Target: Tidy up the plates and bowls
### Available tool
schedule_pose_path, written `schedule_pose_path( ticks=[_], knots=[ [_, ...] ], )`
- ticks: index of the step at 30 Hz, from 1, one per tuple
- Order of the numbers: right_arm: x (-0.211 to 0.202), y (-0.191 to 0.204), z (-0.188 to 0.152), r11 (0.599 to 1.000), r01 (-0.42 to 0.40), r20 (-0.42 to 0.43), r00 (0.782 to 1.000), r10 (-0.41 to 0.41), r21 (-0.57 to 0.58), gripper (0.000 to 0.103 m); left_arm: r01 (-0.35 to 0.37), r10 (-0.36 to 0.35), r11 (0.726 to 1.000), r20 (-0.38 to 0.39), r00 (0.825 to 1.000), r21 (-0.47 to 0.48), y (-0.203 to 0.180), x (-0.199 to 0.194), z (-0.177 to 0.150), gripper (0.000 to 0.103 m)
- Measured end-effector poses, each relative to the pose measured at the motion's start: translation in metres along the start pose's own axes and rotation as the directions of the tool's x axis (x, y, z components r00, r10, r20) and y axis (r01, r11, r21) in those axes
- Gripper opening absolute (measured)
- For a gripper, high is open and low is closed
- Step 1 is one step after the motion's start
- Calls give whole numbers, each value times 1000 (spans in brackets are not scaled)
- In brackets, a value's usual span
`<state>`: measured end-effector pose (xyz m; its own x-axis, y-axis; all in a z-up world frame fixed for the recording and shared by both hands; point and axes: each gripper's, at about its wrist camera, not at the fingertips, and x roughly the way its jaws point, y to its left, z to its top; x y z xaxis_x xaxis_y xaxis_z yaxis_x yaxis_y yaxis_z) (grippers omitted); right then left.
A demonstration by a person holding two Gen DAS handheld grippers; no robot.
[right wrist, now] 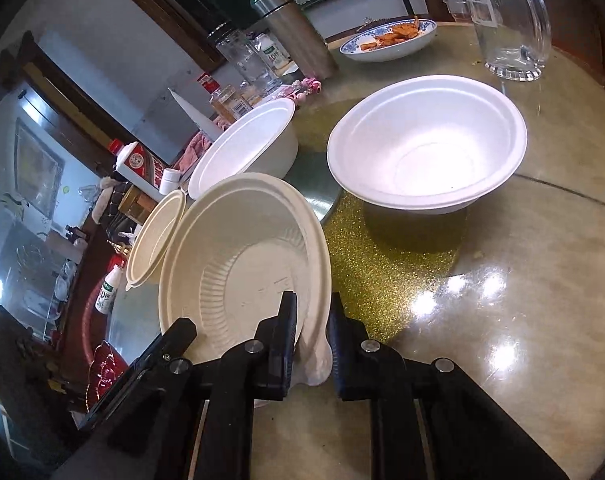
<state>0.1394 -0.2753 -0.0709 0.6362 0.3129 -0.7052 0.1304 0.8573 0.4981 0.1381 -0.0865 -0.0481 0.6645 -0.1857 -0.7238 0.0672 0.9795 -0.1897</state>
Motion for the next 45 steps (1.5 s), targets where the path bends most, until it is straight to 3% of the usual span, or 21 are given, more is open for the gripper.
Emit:
schedule_pose_path(
  ticks=[34,41,45],
  knots=[
    [-20,14,-6,996,-13,99,995,22,-91,15,-87,78,995,156,985,52,-11,-22,-6,15],
    [-28,22,-3,994,-30,112,993,42,-110,15,-133,120,989,192,974,56,-16,-31,-2,15],
    [-36,40,-7,987,-42,103,993,58,-153,15,-160,152,987,175,973,32,-8,-48,1,15]
  ],
)
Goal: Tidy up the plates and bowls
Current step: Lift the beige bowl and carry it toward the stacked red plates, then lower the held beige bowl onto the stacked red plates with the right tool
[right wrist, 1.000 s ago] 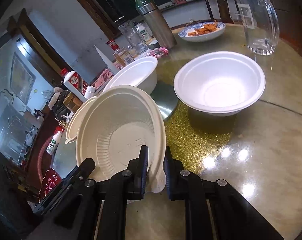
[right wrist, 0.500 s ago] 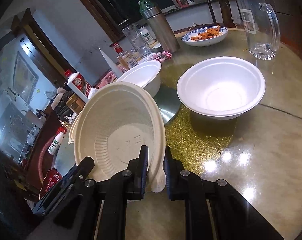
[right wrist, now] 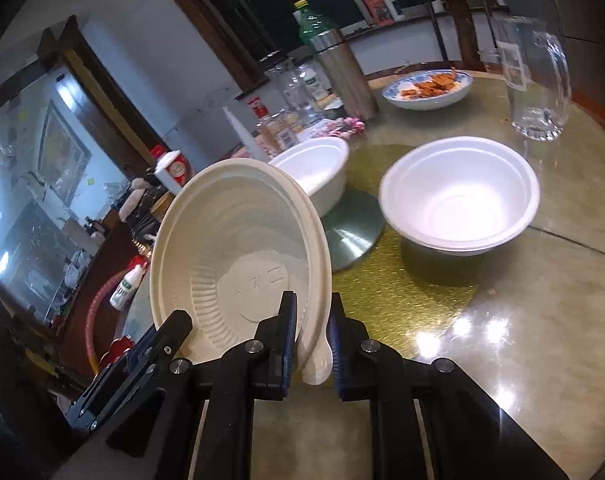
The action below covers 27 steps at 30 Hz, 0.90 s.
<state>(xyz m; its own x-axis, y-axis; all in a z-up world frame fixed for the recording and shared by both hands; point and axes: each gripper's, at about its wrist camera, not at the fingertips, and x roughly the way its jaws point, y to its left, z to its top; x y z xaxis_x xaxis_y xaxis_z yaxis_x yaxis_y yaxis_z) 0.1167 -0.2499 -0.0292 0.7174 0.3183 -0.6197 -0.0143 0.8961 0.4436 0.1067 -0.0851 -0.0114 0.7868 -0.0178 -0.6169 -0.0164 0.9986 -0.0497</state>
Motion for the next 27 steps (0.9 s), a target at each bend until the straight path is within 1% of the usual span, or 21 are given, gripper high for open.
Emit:
schedule_pose_path(
  ticks=[4,8,11,17,27],
  knots=[
    [-6,22,-6,999,-31,-23,999,30,-29,15,-26,26,999,13,1000,-22,19,-25,5,14],
    [-21,49,-11,996,-50,-13,999,49,-68,15,-45,47,998,41,998,-39,37,-48,4,15],
    [-34,71,-17,992,-68,-11,998,67,-102,15,-49,52,997,49,997,-65,53,-65,0,15],
    [-45,107,-38,984,-101,-37,995,97,-147,16,-58,65,994,73,995,-96,87,-96,-4,15],
    [-57,150,-65,970,-129,-61,991,119,-206,16,-80,90,990,86,992,-115,126,-122,-16,14]
  ],
)
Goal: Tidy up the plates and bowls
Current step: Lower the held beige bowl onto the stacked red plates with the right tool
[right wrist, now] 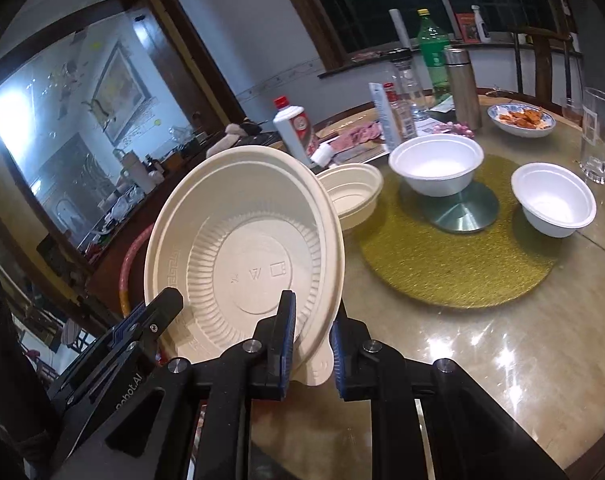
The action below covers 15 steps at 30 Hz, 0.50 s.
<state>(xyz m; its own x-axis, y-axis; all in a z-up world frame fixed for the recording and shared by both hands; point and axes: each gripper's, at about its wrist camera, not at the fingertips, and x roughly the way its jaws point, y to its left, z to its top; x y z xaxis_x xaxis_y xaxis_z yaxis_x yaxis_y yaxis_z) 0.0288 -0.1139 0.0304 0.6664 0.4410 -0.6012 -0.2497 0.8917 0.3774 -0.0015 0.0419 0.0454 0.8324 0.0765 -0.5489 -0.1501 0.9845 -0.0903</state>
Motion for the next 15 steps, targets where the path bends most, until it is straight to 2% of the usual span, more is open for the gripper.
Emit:
schedule_pose_path(
  ticks=[15],
  knots=[
    [9,48,-16,996,-53,-38,998,50,-68,16,-55,55,998,12,998,-32,45,-20,-9,14]
  ],
)
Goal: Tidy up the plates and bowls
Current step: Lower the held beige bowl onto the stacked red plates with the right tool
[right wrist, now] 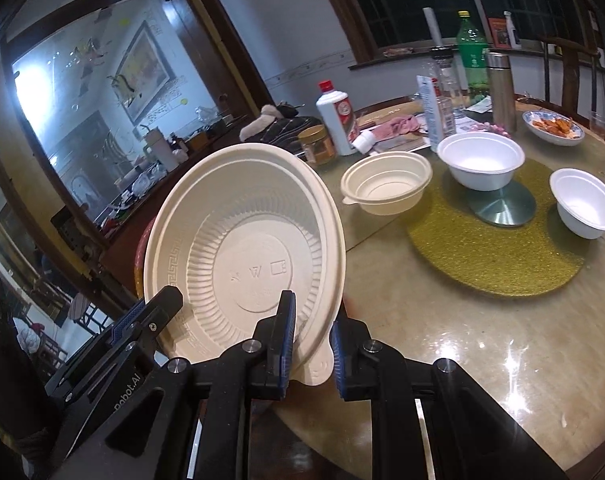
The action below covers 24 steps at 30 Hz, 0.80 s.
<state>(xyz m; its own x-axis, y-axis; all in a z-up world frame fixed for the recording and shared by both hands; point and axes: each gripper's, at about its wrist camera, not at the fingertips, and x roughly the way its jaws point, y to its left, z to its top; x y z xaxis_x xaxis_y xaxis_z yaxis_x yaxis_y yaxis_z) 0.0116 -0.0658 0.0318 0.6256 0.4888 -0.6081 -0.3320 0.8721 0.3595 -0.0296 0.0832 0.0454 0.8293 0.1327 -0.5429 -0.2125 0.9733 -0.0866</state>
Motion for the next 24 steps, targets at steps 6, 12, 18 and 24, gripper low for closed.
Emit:
schedule_pose_path(
  ticks=[6,12,18,24],
  knots=[
    [6,15,-4,1000,-14,-13,1000,14,-18,16,-17,17,1000,-1,1000,-17,14,-3,-1,15],
    [13,26,-7,999,-17,-33,999,16,-32,16,-31,31,999,-16,999,-31,26,-3,-5,14],
    [19,32,-12,999,-17,-54,998,15,-40,16,-28,26,998,-36,999,-48,38,-4,-9,14],
    [31,37,-13,999,-16,-77,997,13,-40,17,-26,22,997,-63,998,-70,47,3,-8,15]
  ],
)
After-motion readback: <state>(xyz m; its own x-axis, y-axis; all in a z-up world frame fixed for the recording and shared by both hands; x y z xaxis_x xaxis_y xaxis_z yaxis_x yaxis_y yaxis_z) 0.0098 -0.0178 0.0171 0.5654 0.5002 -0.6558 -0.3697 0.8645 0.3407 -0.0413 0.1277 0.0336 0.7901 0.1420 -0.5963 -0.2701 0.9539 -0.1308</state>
